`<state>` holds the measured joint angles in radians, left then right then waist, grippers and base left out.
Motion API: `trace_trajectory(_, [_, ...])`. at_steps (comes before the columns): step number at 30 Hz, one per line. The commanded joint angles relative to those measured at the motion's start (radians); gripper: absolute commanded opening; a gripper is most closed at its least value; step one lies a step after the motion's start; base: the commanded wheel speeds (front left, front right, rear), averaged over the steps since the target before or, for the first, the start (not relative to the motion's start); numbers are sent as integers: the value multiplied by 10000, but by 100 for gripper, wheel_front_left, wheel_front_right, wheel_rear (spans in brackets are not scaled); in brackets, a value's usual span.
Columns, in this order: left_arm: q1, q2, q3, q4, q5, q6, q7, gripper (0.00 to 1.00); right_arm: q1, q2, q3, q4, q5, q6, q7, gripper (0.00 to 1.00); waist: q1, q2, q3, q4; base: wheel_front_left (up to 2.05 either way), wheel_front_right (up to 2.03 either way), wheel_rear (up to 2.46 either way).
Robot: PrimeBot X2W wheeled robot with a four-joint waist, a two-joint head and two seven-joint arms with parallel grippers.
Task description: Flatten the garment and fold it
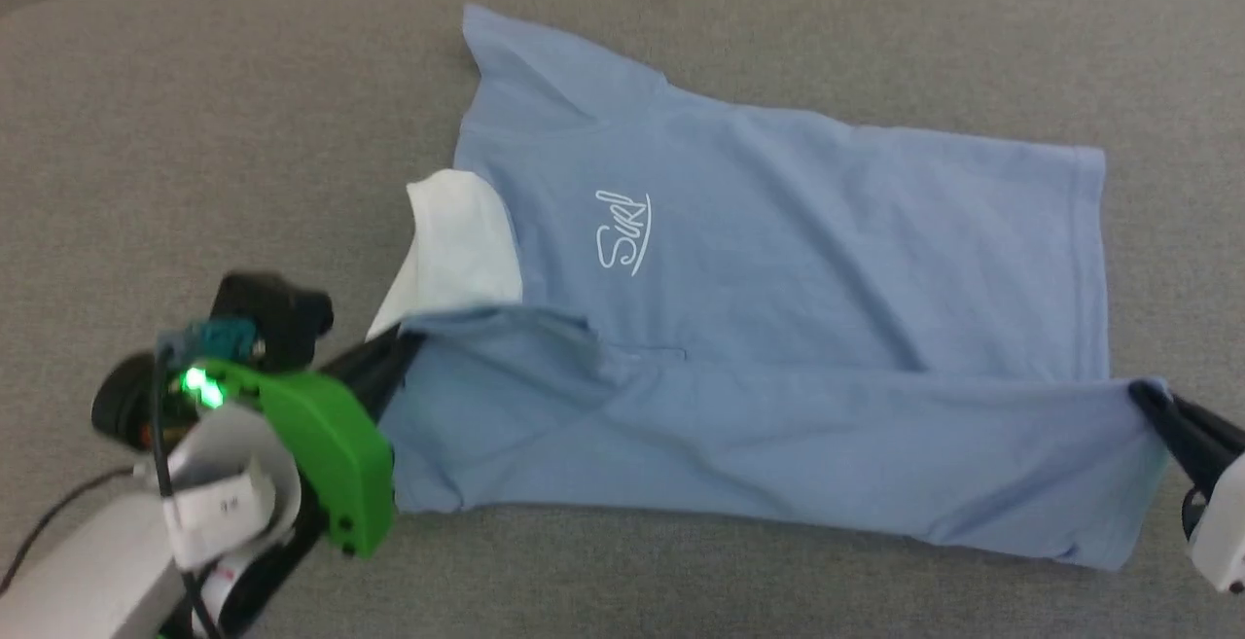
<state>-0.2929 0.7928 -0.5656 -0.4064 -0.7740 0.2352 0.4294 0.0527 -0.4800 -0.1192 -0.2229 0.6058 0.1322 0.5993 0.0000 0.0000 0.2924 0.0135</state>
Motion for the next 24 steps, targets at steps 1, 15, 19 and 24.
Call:
trace_trajectory(1, [-546, -224, 19, 242, 102, -183, -55, 0, -357, -98, 92, 138, -71, -15, -130, 0, 0, 0, 793, -124, 0, 0, 0])
trace_trajectory(15, [-2577, -1643, -884, 3635, 363, -1366, 79, 0, -1825, -487, 1328, 1587, 126, -15, -213, 0, 0, 0, 1885, -175, 0, 0, 0])
trace_trajectory(19, [-2676, -1927, -880, 4222, 285, -1430, -161, 14, -1946, -504, 1466, 1846, 301, -15, -232, 6, 0, 0, 1872, -167, 0, 0, 0])
trace_trajectory(24, [-2664, -2202, -740, 4677, 163, -1459, -672, 89, -1980, -503, 1508, 1925, 464, -15, -318, 100, 0, 0, 1528, -162, 0, 0, 0])
